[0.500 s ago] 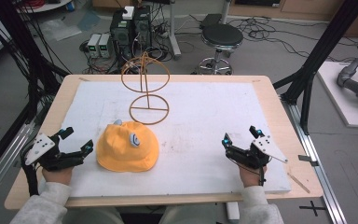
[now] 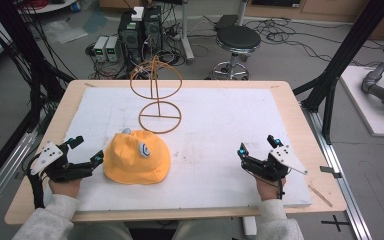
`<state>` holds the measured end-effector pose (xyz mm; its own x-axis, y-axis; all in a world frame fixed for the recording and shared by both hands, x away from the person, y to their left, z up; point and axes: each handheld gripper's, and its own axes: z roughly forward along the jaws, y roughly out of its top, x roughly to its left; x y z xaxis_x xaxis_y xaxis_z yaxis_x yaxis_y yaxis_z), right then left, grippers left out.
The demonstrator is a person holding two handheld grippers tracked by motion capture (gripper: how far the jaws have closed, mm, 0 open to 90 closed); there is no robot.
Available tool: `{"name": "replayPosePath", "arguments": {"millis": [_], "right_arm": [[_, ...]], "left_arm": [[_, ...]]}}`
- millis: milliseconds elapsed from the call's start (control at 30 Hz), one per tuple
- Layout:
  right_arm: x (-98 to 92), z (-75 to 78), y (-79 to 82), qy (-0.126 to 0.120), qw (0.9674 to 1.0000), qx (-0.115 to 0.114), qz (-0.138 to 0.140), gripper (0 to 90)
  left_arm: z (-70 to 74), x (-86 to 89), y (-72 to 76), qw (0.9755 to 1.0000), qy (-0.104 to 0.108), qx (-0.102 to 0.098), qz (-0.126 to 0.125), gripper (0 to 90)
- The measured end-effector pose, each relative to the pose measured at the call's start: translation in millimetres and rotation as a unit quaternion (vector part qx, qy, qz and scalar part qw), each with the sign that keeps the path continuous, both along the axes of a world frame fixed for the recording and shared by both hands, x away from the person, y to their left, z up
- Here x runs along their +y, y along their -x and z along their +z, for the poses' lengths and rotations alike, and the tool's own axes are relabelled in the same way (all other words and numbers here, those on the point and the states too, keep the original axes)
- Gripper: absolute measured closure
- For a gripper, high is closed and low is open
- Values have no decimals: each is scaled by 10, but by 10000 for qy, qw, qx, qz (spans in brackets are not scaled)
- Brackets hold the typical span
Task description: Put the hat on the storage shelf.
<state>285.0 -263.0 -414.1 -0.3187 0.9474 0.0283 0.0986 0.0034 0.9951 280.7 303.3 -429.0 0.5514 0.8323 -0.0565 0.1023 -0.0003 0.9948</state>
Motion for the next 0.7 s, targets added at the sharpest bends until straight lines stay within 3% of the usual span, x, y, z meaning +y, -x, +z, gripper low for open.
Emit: {"name": "replayPosePath", "arguments": {"millis": [200, 433, 700], "right_arm": [[13, -7, -7, 60, 10000, 17, -35, 28], [54, -17, -15, 222, 9997, 41, -24, 28], [64, -24, -21, 276, 9996, 49, -53, 28]], "left_arm": [[37, -109, -33, 9999, -51, 1, -104, 63], [59, -280, -130, 9991, -130, 48, -406, 63], [35, -378, -209, 9990, -240, 97, -362, 63]]}}
